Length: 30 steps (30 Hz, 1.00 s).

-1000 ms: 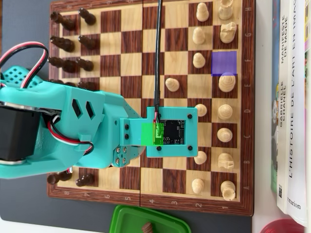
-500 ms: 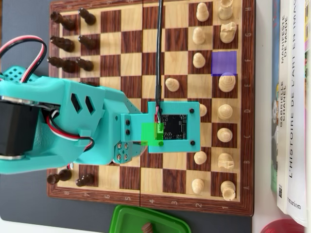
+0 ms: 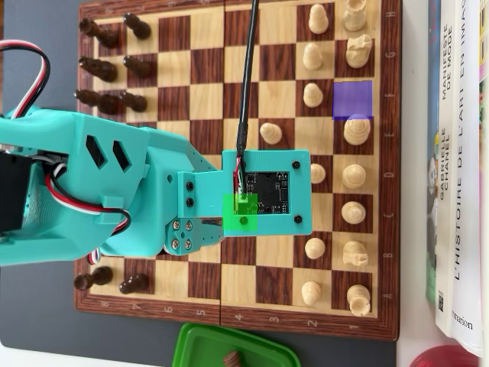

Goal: Play chess

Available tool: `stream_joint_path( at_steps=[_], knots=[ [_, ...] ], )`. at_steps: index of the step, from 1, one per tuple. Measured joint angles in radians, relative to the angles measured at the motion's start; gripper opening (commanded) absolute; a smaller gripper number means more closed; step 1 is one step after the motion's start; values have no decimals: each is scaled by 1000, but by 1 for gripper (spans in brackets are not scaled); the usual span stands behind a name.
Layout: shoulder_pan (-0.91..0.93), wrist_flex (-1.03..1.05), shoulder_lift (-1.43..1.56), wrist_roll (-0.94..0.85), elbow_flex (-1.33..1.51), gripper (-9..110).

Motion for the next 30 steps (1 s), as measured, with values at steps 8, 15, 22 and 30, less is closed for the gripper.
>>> stream_joint_path(
  at_steps=[8, 15, 22, 30],
  knots=[
    [-12, 0, 178, 0, 0, 13],
    [-12, 0, 327, 0, 0, 13],
    [-12, -28, 515, 3, 21, 12],
    [-14, -285, 765, 3, 291, 13]
  ],
)
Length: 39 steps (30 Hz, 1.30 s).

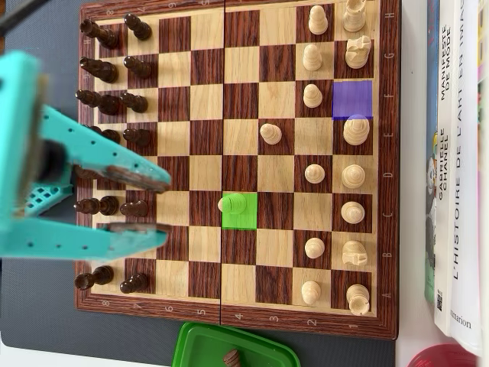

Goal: Play chess

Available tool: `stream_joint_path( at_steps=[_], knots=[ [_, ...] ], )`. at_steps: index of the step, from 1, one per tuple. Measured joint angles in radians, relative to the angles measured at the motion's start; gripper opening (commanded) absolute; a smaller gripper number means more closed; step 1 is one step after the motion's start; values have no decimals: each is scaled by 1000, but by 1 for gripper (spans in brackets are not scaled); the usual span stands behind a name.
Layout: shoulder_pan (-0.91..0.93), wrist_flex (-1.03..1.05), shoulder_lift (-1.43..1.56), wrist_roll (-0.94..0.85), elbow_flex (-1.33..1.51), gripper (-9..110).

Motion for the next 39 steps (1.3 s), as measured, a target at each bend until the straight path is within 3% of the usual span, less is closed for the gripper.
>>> stream_joint_path(
  at_steps=[6, 17, 39],
  knots=[
    [-37, -218, 207, 43, 236, 13],
    [-84, -821, 471, 124, 660, 13],
    [-146, -1707, 781, 164, 1006, 12]
  ],
)
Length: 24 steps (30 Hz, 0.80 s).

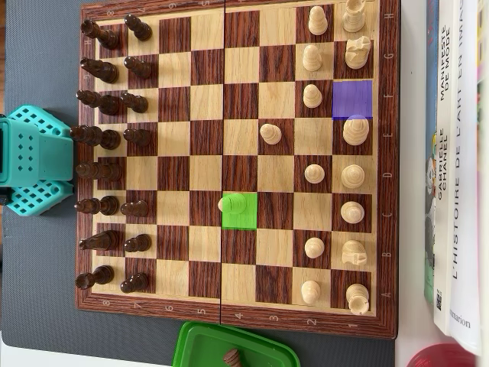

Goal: Play chess

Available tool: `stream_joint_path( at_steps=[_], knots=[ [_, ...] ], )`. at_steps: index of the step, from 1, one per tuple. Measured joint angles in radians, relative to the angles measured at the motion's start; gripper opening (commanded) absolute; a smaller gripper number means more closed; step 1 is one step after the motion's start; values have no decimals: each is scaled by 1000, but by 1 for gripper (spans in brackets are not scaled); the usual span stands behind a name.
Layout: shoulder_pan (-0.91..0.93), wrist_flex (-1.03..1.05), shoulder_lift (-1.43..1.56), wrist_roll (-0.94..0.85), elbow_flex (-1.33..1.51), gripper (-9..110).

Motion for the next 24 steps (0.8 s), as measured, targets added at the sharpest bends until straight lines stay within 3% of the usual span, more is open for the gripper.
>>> stream_joint_path(
  at_steps=[12, 24],
  knots=[
    [2, -457, 20, 0, 3, 12],
    [3, -690, 15, 0, 3, 12]
  ],
)
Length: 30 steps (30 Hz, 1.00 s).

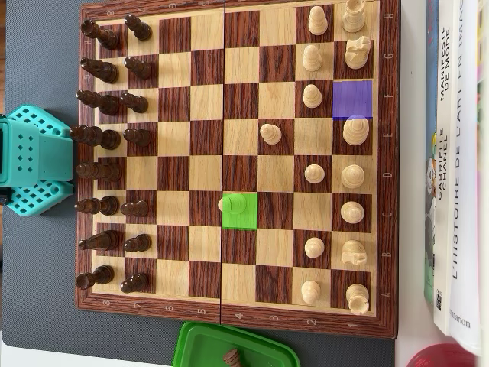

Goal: Play chess

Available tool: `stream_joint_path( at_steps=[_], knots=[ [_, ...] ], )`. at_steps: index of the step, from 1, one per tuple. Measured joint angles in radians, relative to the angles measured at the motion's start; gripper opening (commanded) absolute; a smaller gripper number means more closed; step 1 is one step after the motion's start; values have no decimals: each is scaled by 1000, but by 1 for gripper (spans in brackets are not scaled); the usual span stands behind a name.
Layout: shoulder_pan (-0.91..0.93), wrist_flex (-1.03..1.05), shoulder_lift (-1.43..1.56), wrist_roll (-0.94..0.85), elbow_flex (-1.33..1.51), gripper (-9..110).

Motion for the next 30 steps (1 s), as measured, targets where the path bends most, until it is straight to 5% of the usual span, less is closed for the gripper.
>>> stream_joint_path(
  at_steps=[30],
  knots=[
    [-29, -250, 2, -87, 0, 12]
  ],
)
